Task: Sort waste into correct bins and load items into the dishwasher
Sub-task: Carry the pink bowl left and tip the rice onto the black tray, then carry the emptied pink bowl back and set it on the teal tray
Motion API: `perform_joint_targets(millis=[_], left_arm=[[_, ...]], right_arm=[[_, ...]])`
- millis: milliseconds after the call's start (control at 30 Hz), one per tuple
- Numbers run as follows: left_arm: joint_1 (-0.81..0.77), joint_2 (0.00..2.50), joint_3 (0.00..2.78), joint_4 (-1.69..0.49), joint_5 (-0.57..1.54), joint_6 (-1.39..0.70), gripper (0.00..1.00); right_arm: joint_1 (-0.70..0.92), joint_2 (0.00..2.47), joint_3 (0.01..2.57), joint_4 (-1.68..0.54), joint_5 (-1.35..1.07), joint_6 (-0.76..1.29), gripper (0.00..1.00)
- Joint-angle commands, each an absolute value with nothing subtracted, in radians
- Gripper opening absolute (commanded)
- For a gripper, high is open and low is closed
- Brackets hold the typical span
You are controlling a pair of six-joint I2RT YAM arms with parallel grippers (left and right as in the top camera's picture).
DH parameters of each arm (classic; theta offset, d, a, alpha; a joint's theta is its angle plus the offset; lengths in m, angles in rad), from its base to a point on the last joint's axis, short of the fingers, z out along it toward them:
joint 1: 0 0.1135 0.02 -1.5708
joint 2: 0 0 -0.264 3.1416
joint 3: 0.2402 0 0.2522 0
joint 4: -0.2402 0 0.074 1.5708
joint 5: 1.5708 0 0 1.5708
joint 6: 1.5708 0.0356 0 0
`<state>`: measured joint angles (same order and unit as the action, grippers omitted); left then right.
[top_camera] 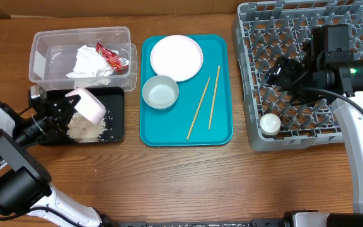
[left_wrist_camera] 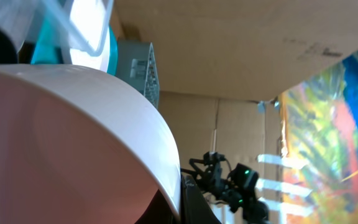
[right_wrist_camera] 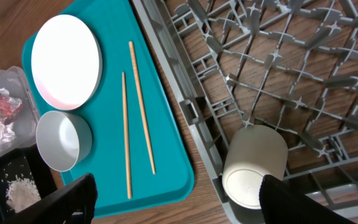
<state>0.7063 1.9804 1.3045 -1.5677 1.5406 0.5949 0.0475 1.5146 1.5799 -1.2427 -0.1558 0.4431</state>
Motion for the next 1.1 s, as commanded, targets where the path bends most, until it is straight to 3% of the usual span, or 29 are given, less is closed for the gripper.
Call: perform_joint_targets(millis=[0,233,333,667,833,933,1067], left_arm=[[0.707,1.952,1.363,-1.566,1.553,0.635,0.04],[0.675,1.952,1.377,-1.604,1.514,0.604,0.04],[0.632,1.949,1.408,-1.692,1.498,0.712,0.04],[0.234,1.892,1.555,-1.657,1.379,0.711,0.04],[0.022,1.892,1.6,-1.449,1.14,0.348,0.04],[-0.113,1.89,1.604,-1.298,0.847,0.036,0.04],[-0.273,1.89,1.608,-1.231,0.589,-0.113,0.04]], right_arm=[[0.05,1.515,1.583,-1.243,-0.15,0.413,0.85],[0.05,1.515,1.583,-1.256,-0.15,0.41,0.86],[0.05,1.515,1.583,-1.258,-0.15,0.41,0.86],[0.051,1.515,1.583,-1.251,-0.15,0.411,0.89],[0.05,1.515,1.583,-1.251,-0.15,0.41,0.89],[0.051,1.515,1.583,-1.251,-0.15,0.41,0.89],[0.05,1.515,1.583,-1.251,-0.15,0.41,0.89]])
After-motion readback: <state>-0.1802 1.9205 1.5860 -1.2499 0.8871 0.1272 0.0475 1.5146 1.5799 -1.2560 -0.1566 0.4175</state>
